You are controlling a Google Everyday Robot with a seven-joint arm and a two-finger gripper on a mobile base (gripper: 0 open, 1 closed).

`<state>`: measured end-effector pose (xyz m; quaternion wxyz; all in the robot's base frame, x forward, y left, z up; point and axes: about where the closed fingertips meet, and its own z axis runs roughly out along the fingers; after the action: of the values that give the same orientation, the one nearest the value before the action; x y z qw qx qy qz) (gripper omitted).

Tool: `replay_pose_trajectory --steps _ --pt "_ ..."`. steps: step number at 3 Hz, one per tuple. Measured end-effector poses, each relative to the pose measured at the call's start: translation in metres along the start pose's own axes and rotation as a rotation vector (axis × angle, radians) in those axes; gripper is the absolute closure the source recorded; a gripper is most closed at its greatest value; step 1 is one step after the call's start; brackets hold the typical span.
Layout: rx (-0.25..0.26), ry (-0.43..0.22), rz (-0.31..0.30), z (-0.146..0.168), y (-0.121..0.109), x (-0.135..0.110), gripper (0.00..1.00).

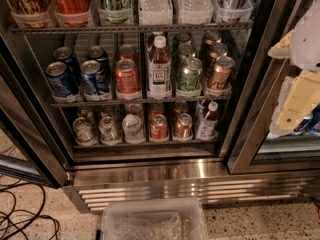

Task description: Pick water bottle from top shelf of fridge

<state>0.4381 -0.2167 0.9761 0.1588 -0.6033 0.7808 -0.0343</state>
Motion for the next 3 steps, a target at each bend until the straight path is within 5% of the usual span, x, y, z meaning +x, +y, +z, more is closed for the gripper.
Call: replay_pose_trajectory --steps 2,3 --pt "-0.009 -0.037 -0.021 0.006 0.007 -0.005 0.0" --pt "-0.037 -0.163 -0.093 0.036 0.02 -0.027 0.0"
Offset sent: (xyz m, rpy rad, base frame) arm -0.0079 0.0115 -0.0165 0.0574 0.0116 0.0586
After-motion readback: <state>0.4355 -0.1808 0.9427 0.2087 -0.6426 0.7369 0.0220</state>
